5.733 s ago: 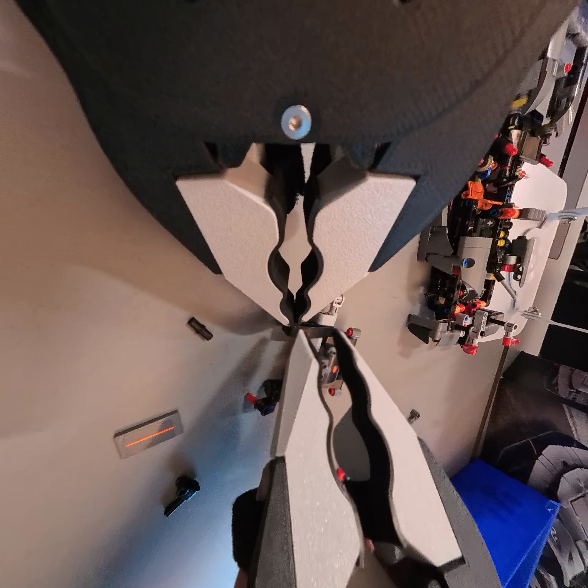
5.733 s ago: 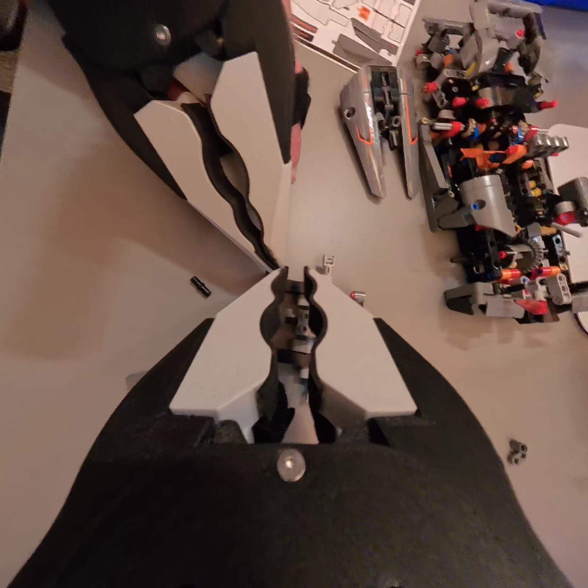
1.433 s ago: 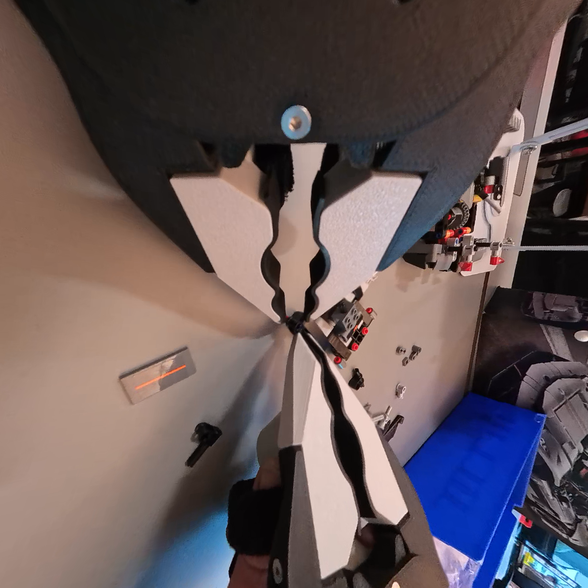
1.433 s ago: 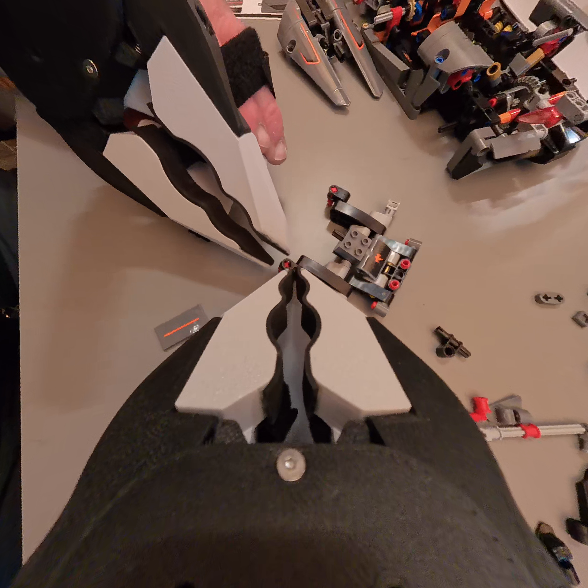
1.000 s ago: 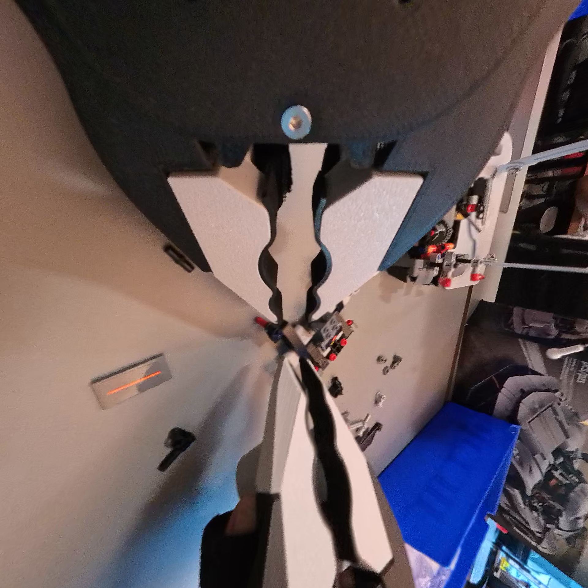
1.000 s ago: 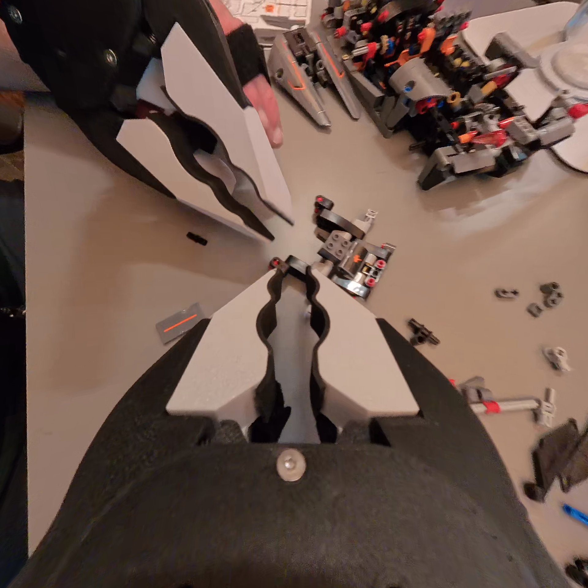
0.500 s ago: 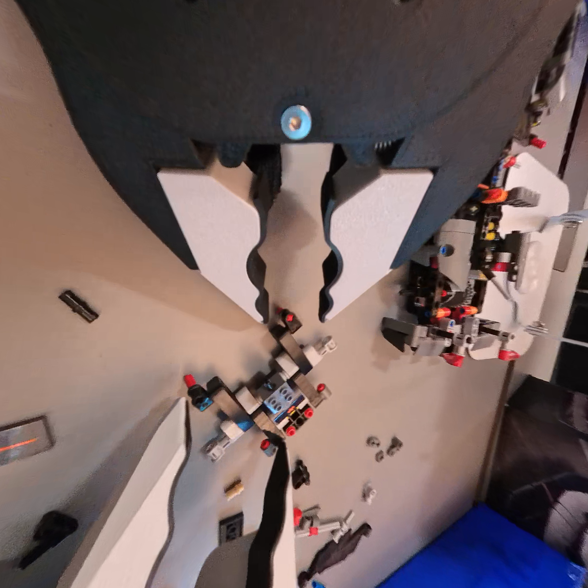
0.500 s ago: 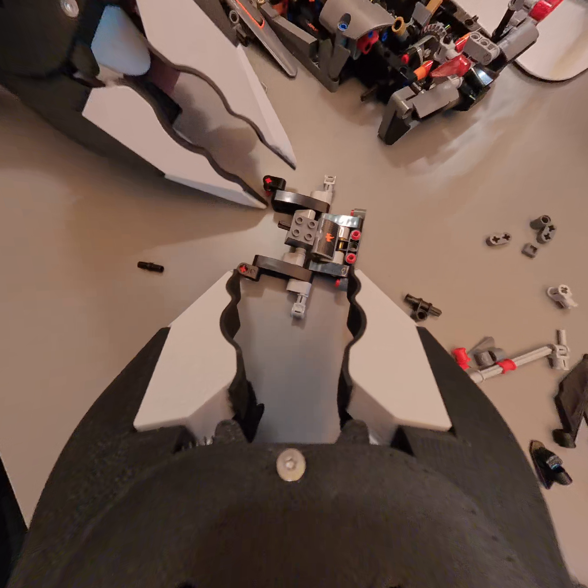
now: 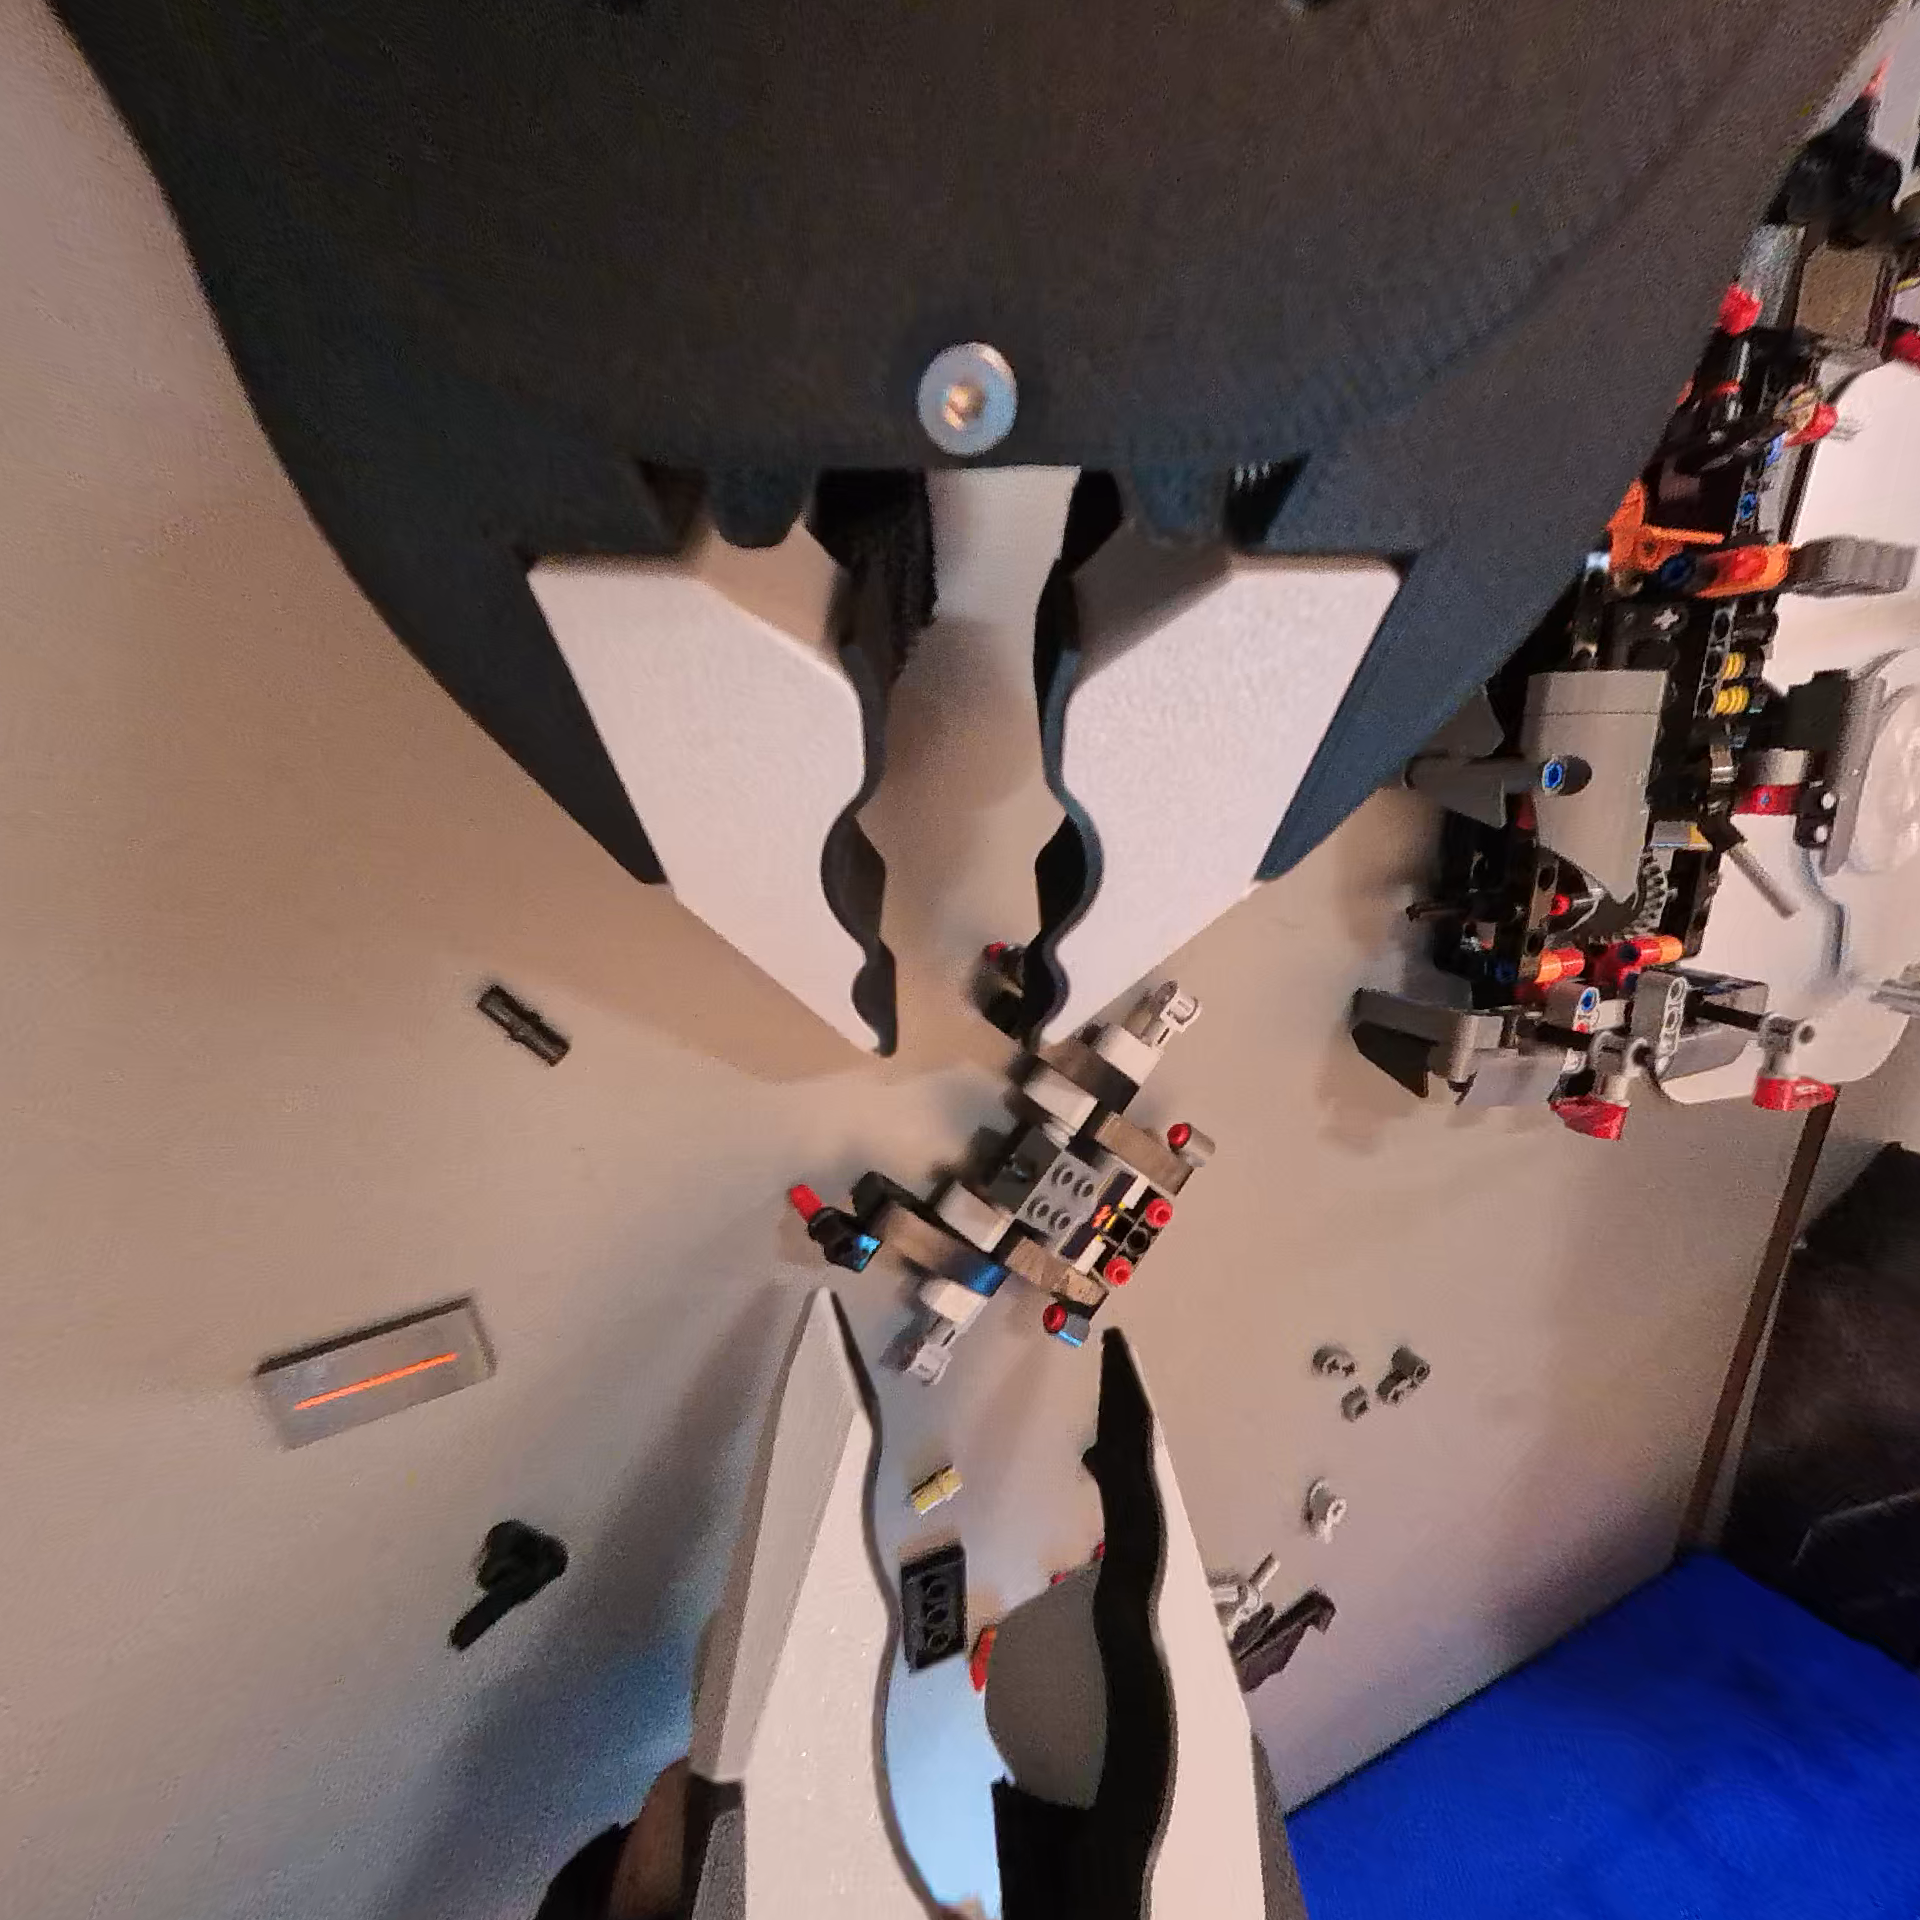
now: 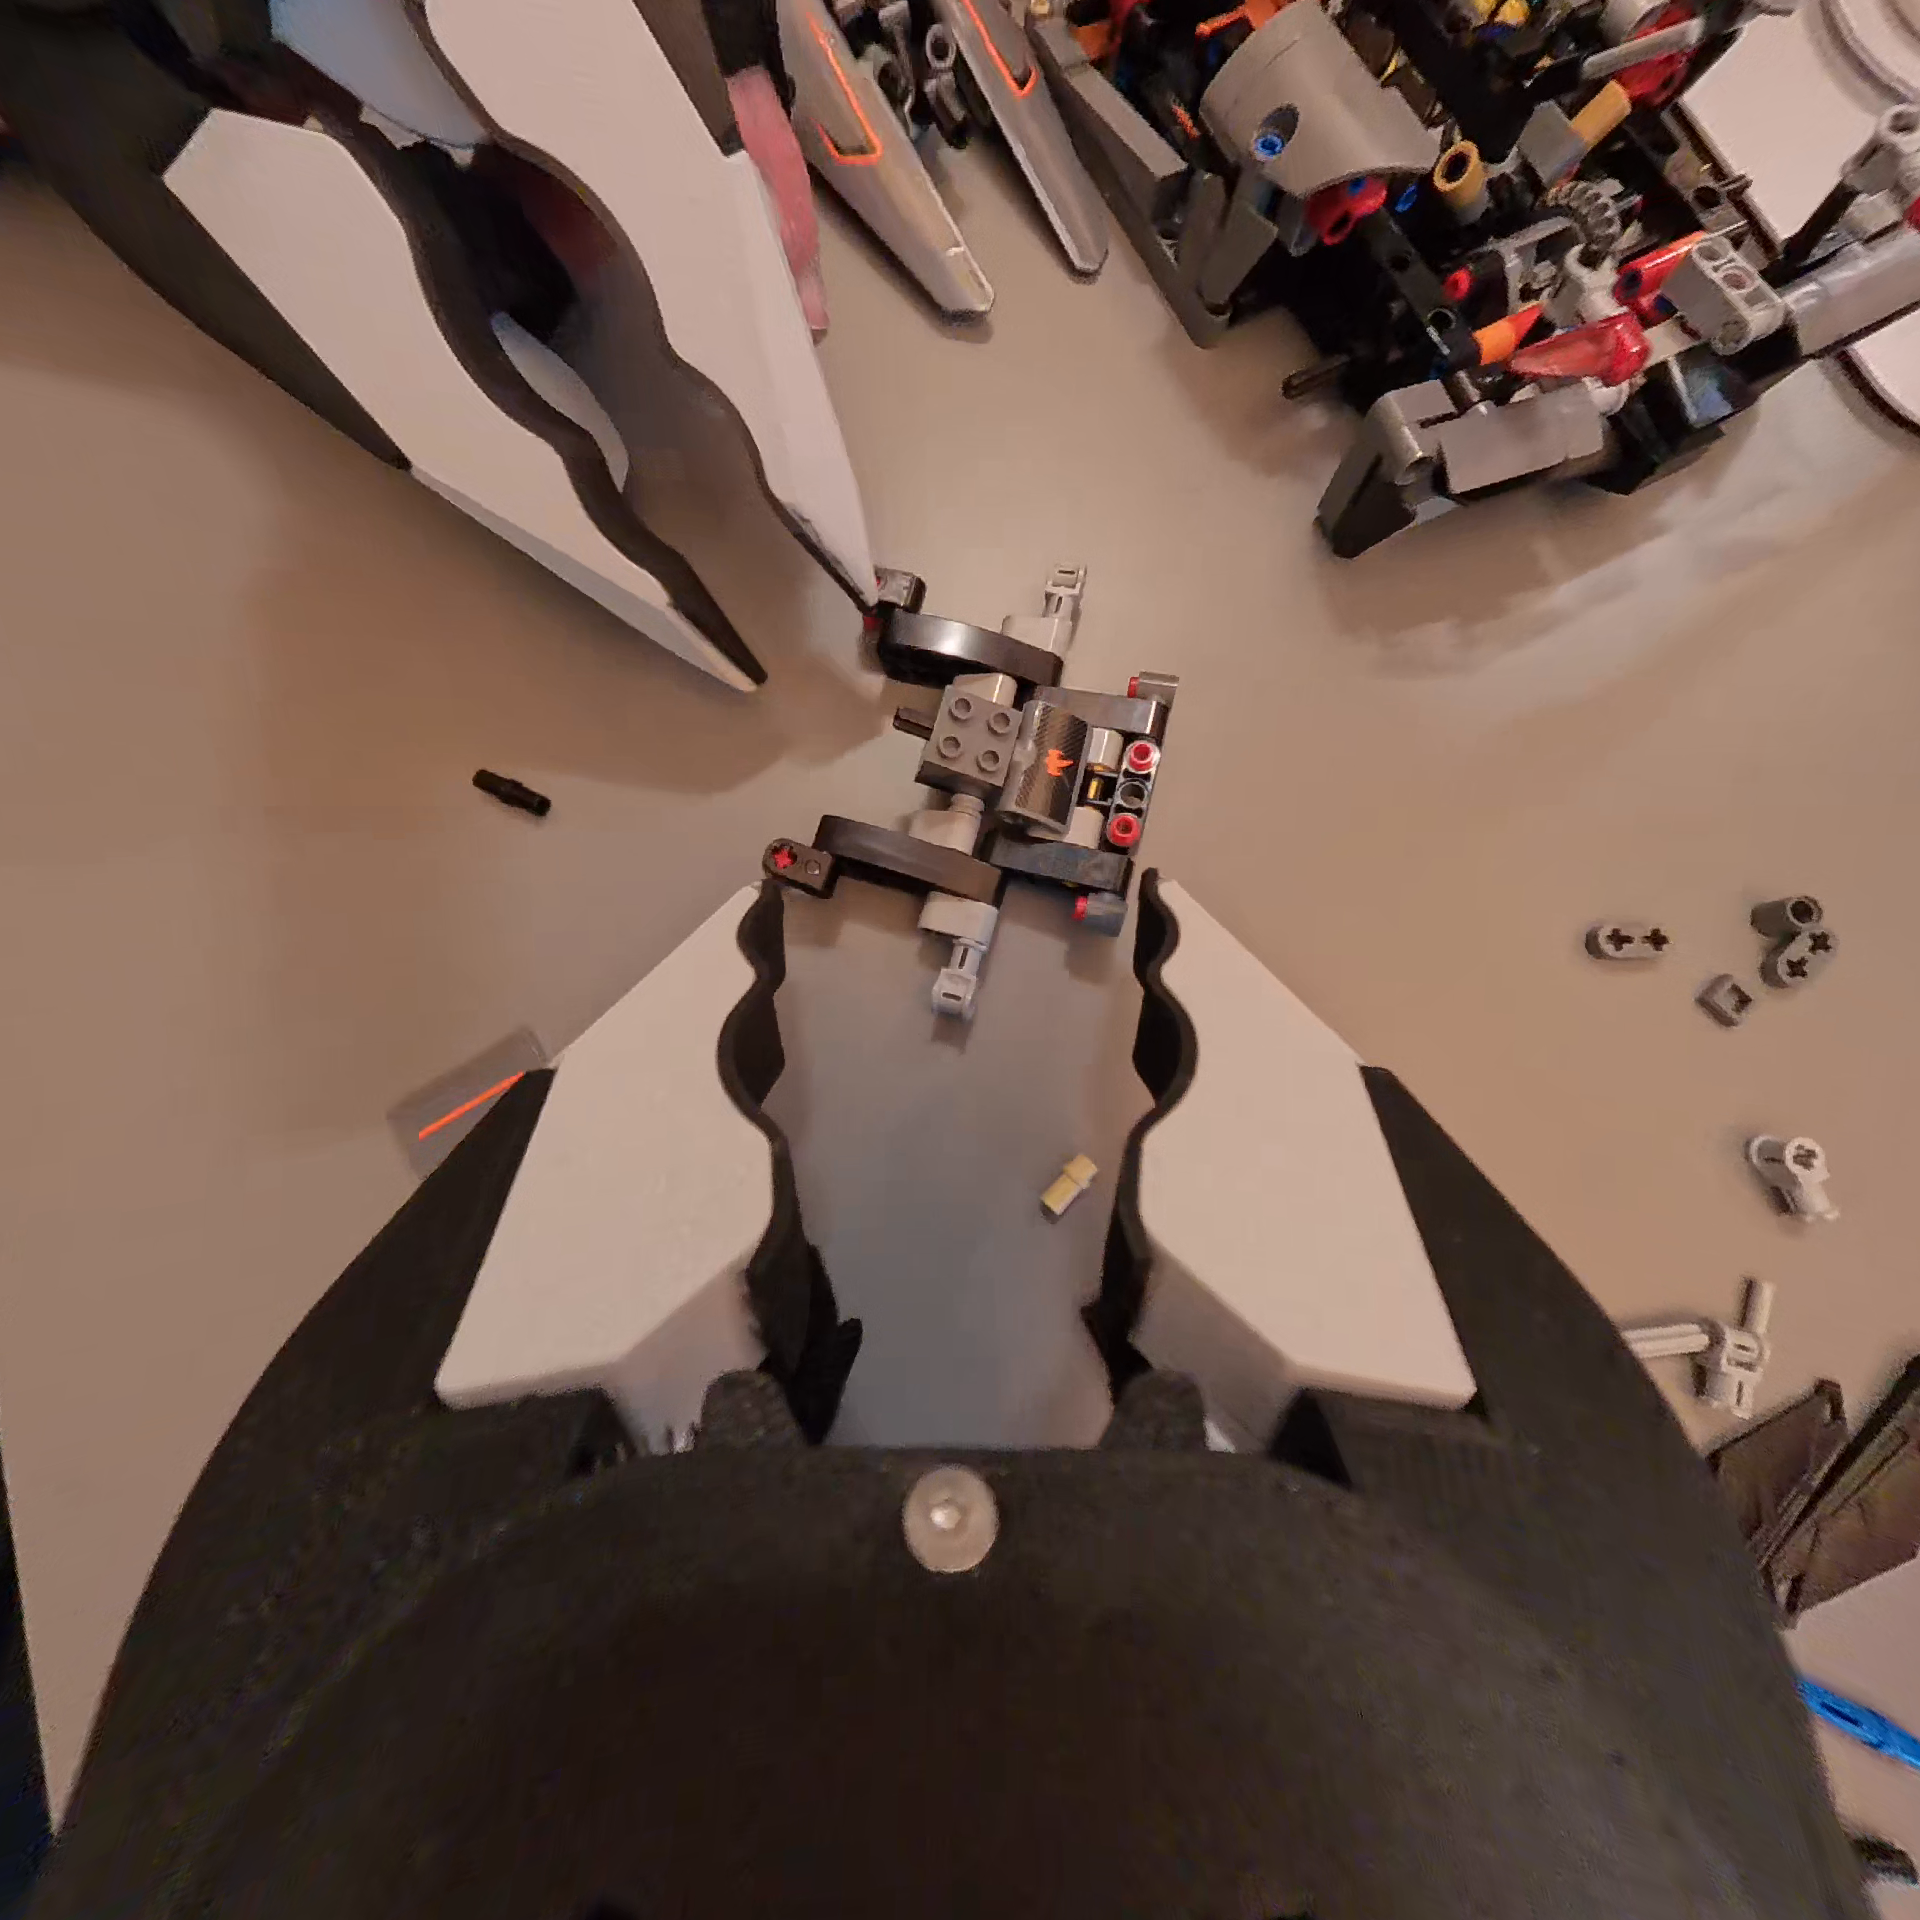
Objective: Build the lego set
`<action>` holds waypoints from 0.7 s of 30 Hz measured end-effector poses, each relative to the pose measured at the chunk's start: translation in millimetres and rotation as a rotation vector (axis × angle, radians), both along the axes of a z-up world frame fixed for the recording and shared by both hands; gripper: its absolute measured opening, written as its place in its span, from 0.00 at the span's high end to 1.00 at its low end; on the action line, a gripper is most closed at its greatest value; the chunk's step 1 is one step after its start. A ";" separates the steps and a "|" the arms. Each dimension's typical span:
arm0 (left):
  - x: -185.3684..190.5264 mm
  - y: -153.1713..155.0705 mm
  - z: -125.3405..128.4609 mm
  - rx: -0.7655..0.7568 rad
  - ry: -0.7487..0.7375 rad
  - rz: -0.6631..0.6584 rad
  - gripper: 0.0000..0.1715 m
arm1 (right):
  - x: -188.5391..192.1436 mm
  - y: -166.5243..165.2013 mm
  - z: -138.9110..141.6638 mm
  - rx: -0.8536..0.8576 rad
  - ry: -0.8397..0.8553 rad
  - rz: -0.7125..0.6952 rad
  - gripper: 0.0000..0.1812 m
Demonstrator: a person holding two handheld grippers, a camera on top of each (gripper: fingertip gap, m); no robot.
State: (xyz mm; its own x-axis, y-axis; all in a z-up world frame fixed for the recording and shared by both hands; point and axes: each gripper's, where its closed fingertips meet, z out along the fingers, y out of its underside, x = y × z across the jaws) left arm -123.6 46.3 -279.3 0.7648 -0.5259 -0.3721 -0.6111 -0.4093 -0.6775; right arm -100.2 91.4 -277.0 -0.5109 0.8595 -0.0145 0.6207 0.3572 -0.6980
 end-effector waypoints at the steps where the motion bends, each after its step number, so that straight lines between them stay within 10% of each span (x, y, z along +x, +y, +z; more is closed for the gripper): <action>1: 0.9 -1.0 3.1 0.010 -0.016 -0.008 0.86 | 0.1 -0.2 1.7 -0.015 0.004 -0.004 0.62; 21: -6.8 -2.8 -11.6 -0.117 -0.049 0.025 0.85 | -1.2 -9.7 -18.5 0.053 -0.073 0.049 0.70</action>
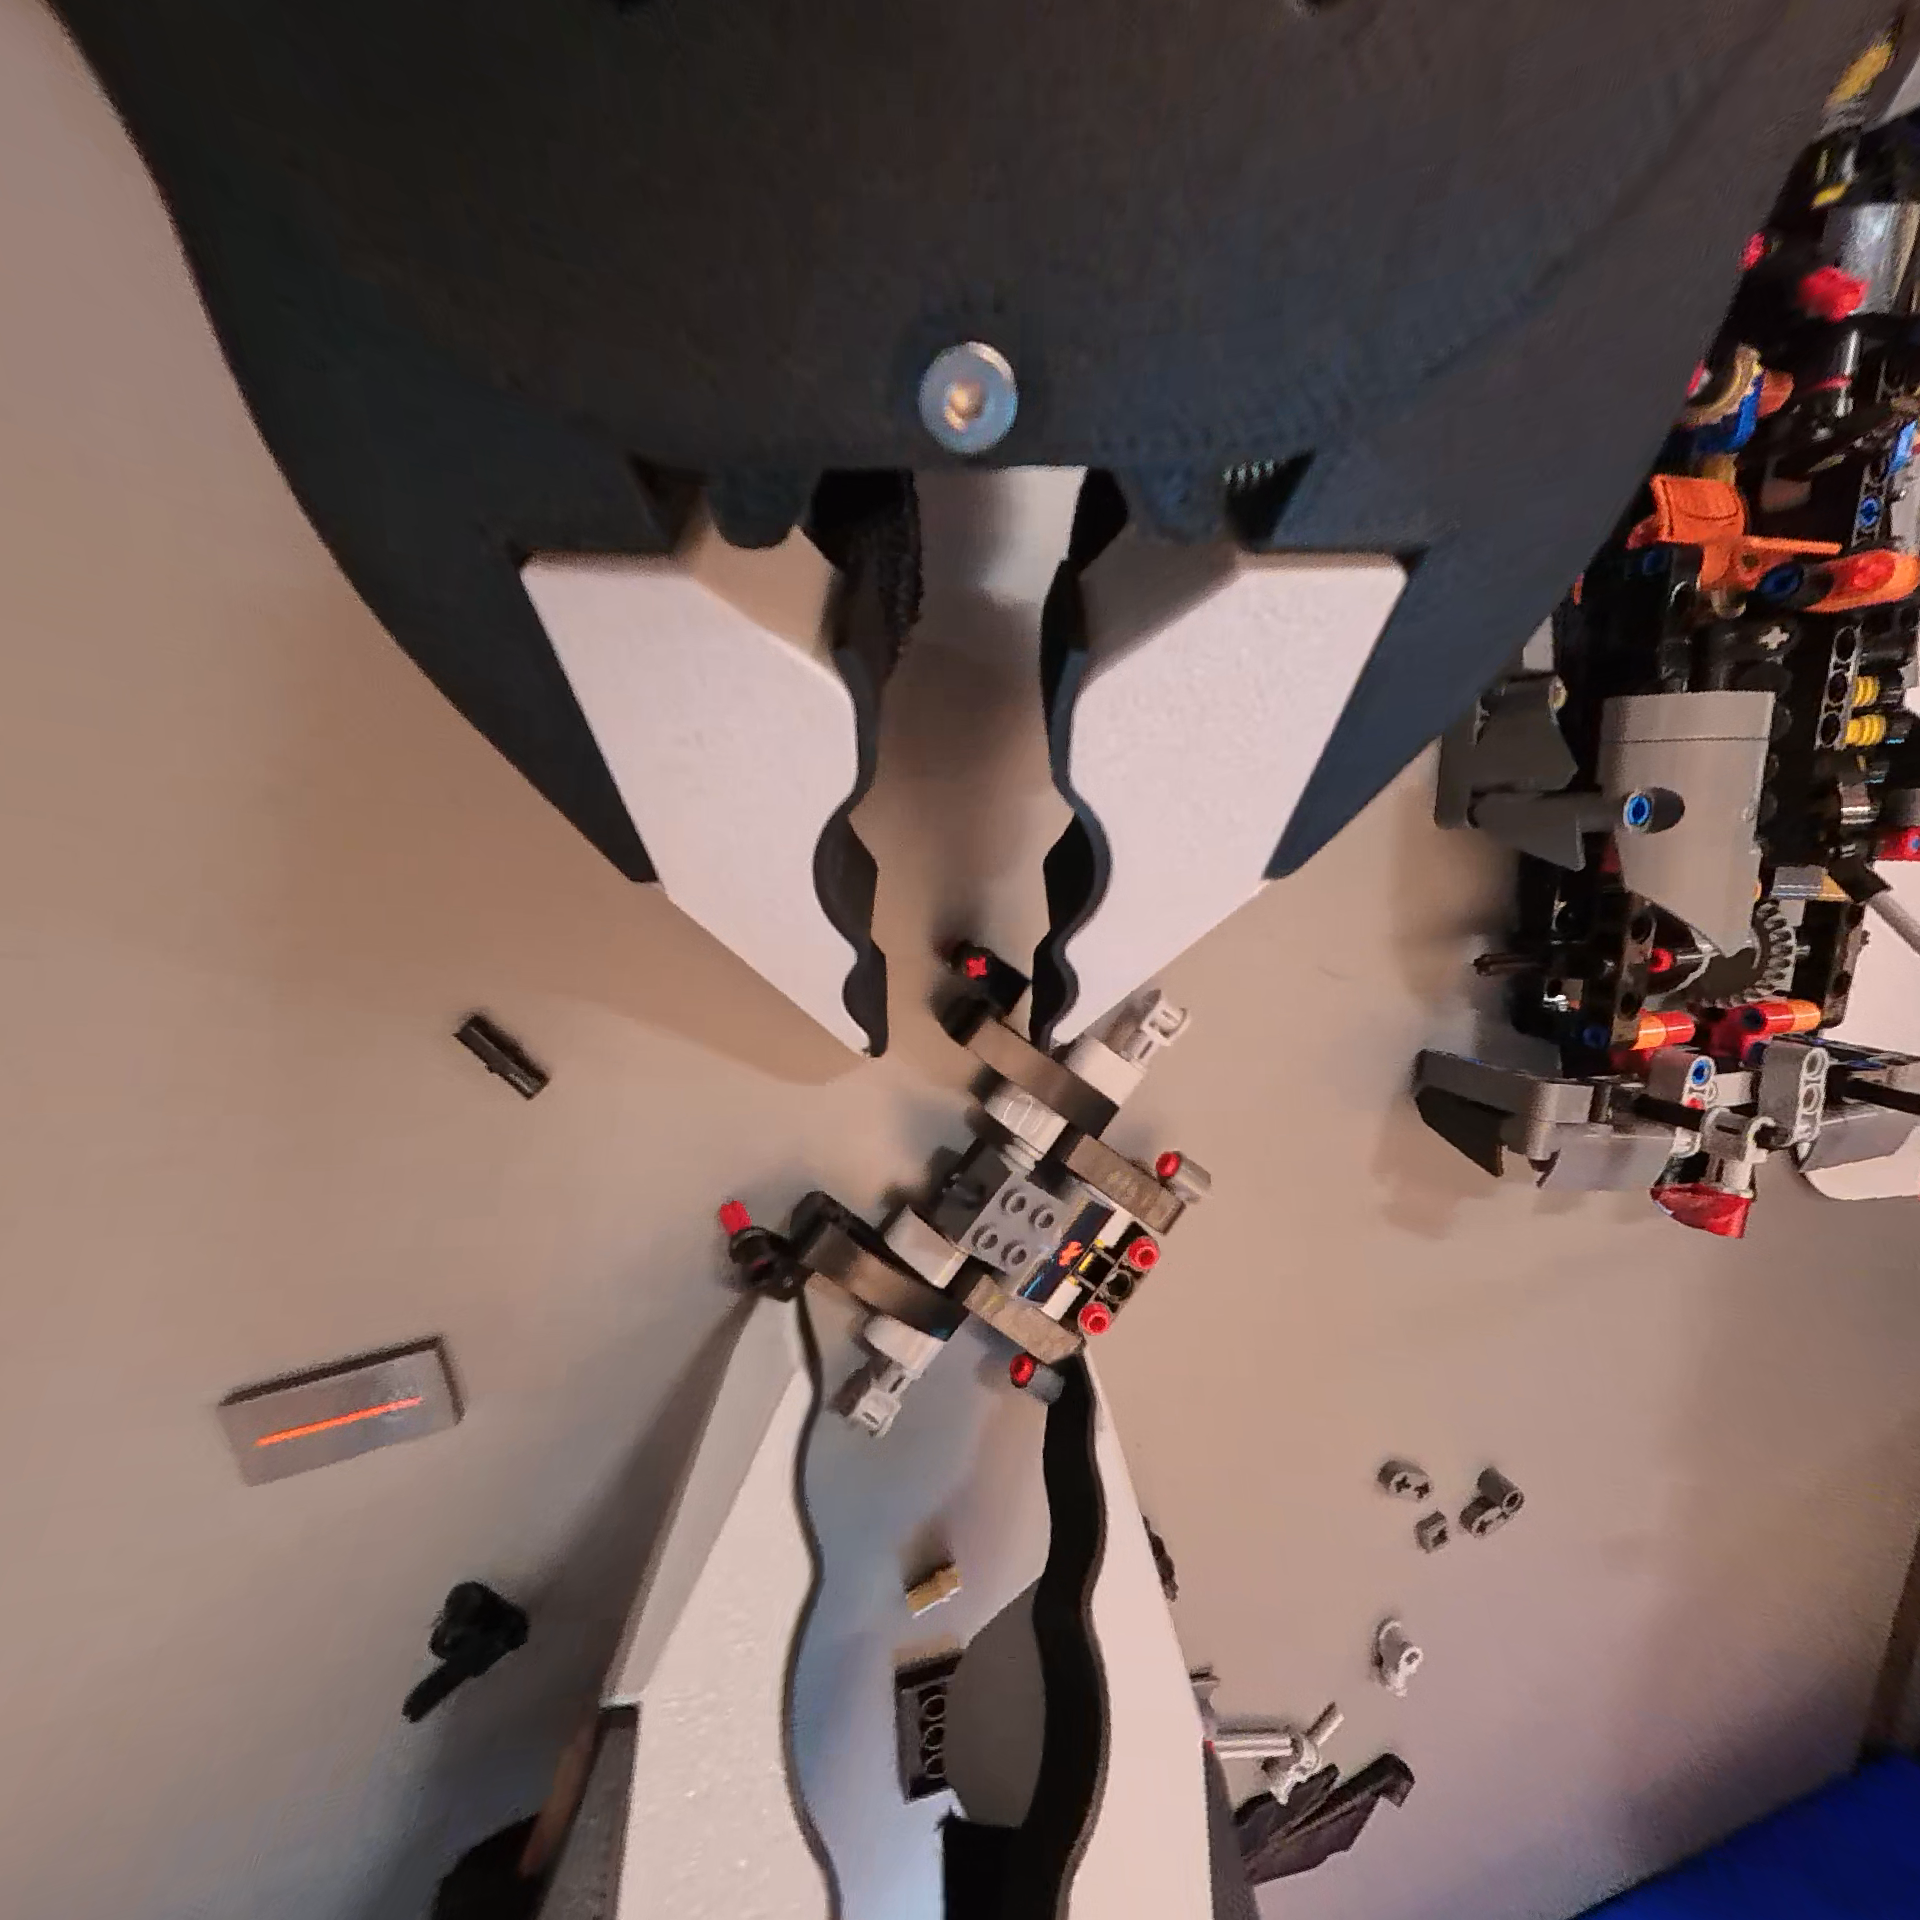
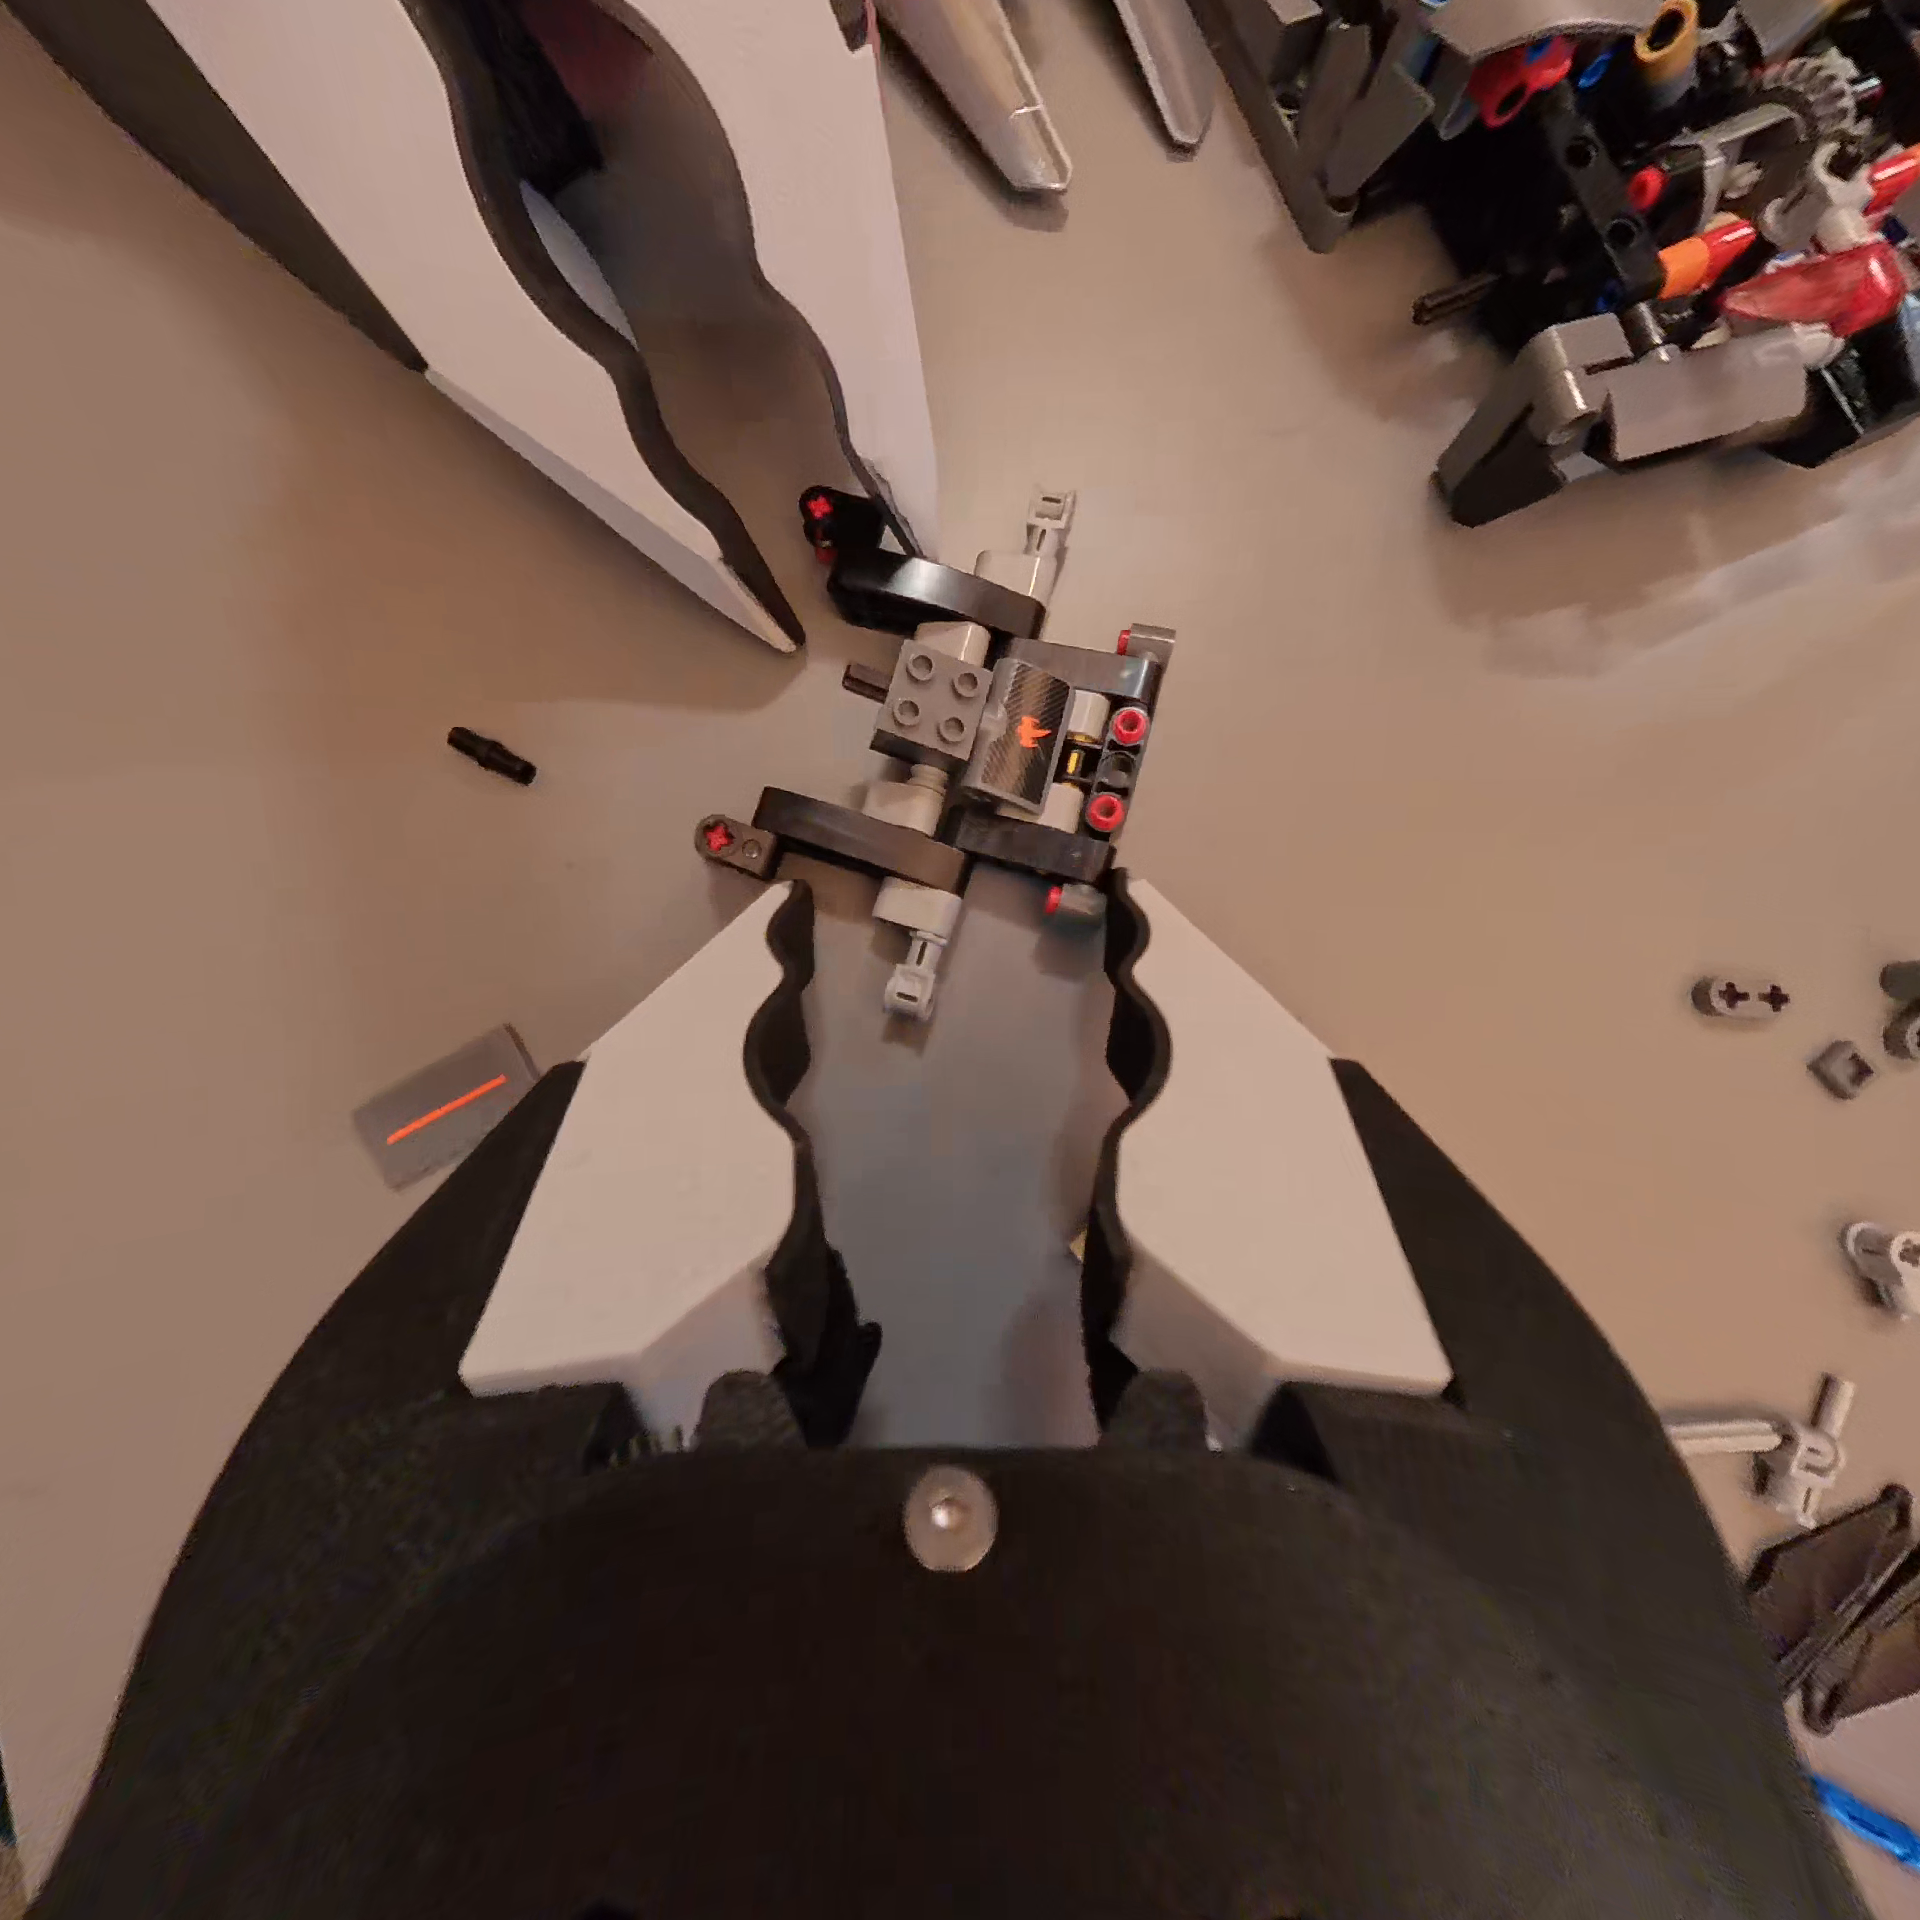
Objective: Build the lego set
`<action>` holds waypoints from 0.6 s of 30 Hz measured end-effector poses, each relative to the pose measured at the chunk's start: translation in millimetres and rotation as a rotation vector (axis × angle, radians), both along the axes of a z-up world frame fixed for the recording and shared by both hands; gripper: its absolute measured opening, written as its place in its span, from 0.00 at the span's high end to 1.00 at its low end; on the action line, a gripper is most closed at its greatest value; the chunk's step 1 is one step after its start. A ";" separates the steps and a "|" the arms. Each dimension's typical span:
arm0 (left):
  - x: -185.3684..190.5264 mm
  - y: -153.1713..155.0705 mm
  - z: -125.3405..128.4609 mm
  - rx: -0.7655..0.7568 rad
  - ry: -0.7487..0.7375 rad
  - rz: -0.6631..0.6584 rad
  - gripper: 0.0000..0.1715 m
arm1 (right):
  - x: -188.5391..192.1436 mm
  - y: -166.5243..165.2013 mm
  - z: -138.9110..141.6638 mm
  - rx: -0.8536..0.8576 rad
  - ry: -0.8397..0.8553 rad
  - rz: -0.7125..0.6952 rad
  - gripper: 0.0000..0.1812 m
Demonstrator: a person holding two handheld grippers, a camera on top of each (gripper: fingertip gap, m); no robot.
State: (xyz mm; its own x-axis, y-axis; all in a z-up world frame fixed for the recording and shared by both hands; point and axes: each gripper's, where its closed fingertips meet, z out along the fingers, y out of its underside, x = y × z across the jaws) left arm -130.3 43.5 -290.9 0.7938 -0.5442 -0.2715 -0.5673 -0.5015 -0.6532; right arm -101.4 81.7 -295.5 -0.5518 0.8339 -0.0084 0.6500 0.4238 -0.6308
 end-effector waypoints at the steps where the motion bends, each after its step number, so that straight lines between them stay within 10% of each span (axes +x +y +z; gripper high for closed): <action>1: 1.2 -1.9 0.0 -0.007 -0.001 -0.002 0.87 | 0.7 -0.3 0.1 0.001 -0.001 0.019 0.71; 18: -0.8 -19.6 10.6 0.035 -0.028 0.061 0.79 | 10.3 8.9 15.8 -0.046 0.038 -0.010 0.66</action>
